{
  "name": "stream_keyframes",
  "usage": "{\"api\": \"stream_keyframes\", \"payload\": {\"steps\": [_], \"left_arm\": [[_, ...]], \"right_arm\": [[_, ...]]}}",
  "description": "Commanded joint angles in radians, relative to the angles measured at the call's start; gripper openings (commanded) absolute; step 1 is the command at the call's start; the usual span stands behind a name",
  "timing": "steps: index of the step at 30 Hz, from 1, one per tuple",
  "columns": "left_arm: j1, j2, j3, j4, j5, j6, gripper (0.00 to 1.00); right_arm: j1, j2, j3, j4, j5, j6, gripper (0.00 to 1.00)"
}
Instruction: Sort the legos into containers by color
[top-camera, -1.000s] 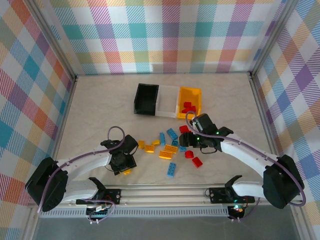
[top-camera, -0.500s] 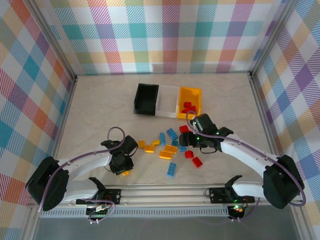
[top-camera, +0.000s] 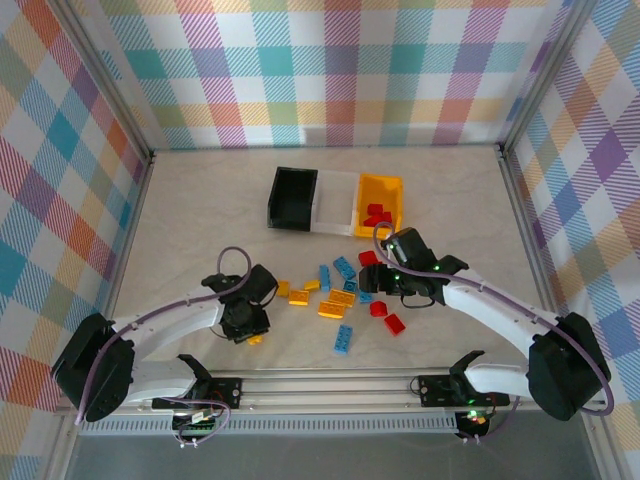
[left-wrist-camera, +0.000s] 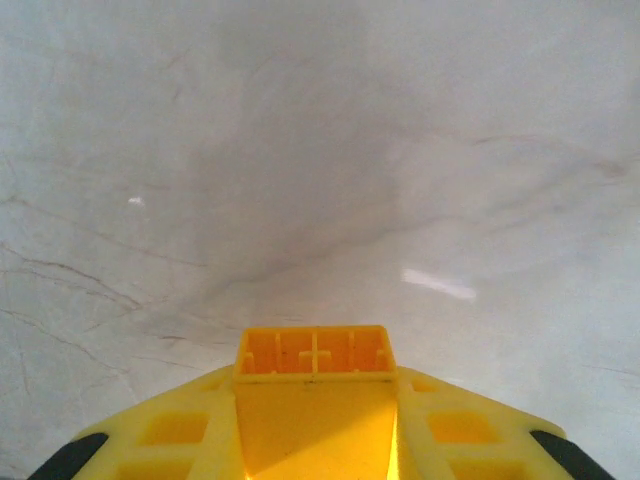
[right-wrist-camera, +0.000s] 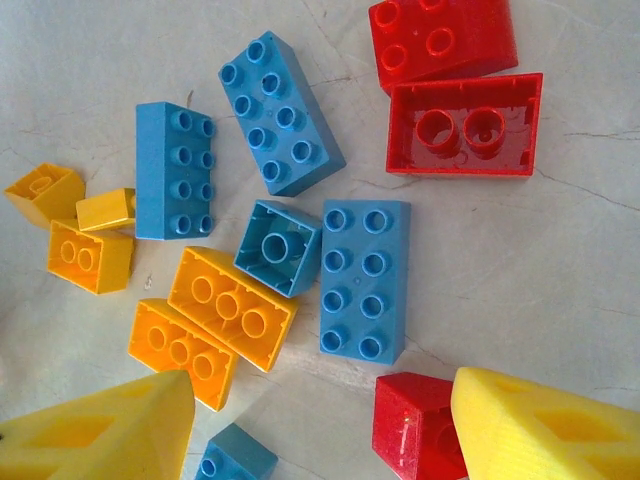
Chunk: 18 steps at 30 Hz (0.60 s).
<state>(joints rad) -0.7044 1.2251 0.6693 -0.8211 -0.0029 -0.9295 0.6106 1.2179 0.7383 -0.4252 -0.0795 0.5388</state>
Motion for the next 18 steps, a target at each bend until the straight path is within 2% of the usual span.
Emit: {"api": "stream_keyframes", "payload": {"steps": [1,8,13,18], "left_arm": [[0.019,0.035,0.143,-0.05,-0.052,0.089,0.31],[0.134,0.296,0.592,-0.057,-0.11,0.295,0.31],[0.209,0.603,1.013,-0.093,-0.146,0.444,0.32],[0.256,0.848,1.28,-0.137,-0.188,0.511,0.32]], "right_arm": [[0.009,-0.01,-0.009,0.021,0.001,0.003,0.7],[0.009,-0.017,0.006,0.0,0.004,-0.012,0.69],[0.01,-0.02,0.027,-0.03,0.002,-0.028,0.7],[0.011,-0.037,0.047,-0.056,-0.004,-0.036,0.7]]}}
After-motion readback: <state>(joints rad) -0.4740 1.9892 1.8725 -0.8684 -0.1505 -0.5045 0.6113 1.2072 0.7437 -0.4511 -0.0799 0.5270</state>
